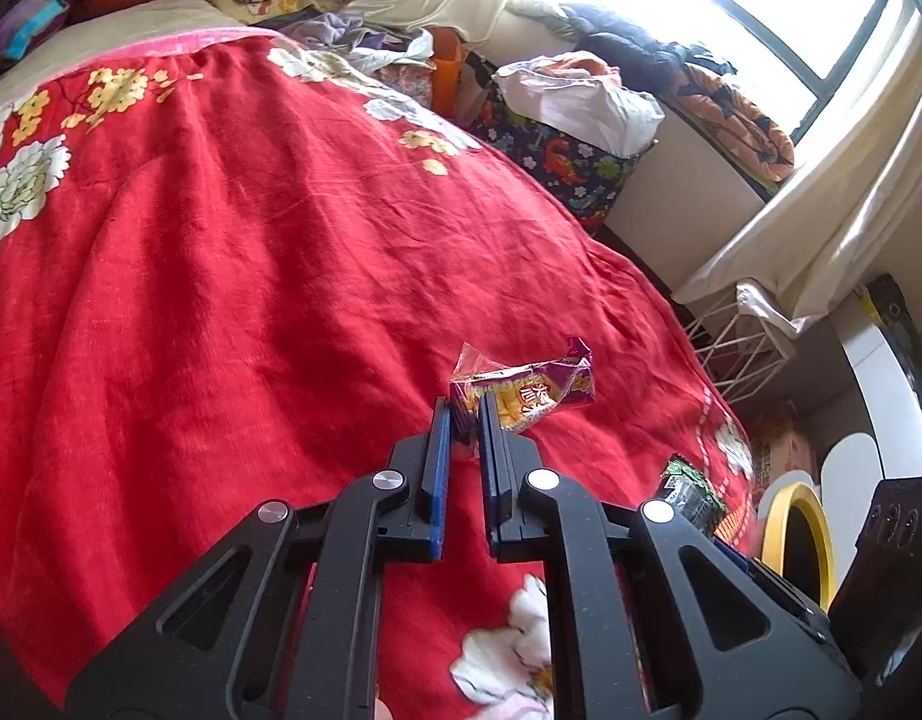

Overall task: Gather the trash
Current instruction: 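Grasp the purple snack wrapper with the left gripper while the right grasps the green packet, then carry the purple wrapper and green packet over the yellow-rimmed bin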

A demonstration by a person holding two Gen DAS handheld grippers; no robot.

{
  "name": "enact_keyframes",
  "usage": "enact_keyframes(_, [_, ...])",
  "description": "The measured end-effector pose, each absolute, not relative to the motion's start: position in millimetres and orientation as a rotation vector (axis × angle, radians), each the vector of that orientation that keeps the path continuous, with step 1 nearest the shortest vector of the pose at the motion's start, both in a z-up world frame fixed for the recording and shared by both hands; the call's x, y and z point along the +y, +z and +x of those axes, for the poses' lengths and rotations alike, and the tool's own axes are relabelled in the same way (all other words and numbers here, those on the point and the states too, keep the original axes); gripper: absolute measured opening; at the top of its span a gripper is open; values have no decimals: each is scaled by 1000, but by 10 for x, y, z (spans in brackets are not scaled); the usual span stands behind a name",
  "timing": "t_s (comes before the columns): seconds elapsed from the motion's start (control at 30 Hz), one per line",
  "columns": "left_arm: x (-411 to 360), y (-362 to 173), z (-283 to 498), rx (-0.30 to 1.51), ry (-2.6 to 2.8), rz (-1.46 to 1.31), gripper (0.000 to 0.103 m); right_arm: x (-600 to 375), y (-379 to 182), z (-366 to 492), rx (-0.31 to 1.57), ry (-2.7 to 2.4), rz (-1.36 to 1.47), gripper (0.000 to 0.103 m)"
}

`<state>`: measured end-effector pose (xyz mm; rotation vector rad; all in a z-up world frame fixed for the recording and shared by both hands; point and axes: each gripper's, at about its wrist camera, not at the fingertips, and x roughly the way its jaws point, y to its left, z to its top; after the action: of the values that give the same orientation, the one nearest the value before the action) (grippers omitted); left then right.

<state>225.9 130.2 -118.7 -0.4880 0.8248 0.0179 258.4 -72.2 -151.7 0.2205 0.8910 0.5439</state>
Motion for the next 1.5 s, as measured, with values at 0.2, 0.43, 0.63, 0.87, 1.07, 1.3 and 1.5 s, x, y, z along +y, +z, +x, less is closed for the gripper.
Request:
enact_keyframes(0.2, [1091,-1026,2128,800,-22,-452,5,-924,-1371,2360,856,526,201,36])
enact_keyframes(0.43, [747,-797,2024,766,-76,-393,5,-1252,-1220,2148,811,492,219,36])
enact_keyframes(0.63, [433,-659,1954,751,-131,-352,5,-1568,-1104,2003,774,454,238,36])
enact_keyframes(0.87, [133,-581,1882,745,-184,-318,5,-1876,-1043,1853,750,410,254,36])
enact_keyframes(1.07, [-123,-524,1831,743,-224,-288,5,-2155,-1036,1735,737,368,274,36])
enact_keyframes(1.3, [-421,-487,1767,742,-274,-244,5,-2470,-1059,1644,725,305,297,36])
enact_keyframes(1.5, [-684,-476,1733,744,-315,-202,5,-2800,-1098,1561,722,240,323,36])
